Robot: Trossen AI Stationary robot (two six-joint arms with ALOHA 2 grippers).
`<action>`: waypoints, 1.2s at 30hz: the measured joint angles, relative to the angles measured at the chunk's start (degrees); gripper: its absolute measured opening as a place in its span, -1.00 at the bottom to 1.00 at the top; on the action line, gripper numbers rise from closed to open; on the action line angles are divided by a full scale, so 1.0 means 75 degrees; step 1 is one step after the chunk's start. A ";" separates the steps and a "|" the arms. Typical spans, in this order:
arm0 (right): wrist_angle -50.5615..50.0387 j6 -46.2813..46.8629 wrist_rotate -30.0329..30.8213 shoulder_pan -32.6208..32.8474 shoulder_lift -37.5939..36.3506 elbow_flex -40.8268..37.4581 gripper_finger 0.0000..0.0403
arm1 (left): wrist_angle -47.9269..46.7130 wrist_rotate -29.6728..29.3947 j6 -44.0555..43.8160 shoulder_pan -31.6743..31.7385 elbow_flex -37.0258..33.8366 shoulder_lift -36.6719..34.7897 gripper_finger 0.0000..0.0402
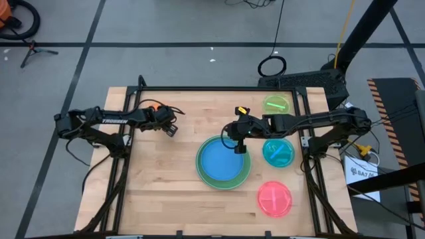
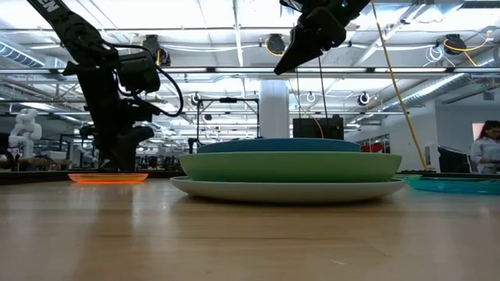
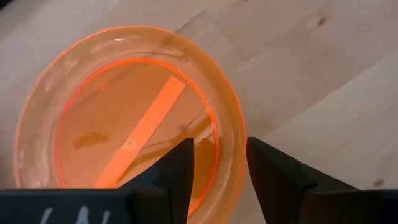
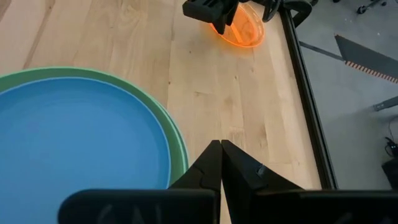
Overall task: Stack plastic plates
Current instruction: Stack the orange plate on top of the dark blue plate
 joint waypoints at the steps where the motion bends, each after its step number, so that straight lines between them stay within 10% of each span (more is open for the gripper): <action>1: 0.0000 0.0000 0.0000 0.0000 0.0000 0.0000 -0.99 | 0.0002 0.0055 -0.0030 0.0000 0.0000 0.0000 -0.23; 36: -0.0009 0.0015 -0.0009 0.0000 0.0000 -0.0006 -0.99 | 0.0255 0.0052 -0.0094 -0.0222 0.0023 0.0784 -0.29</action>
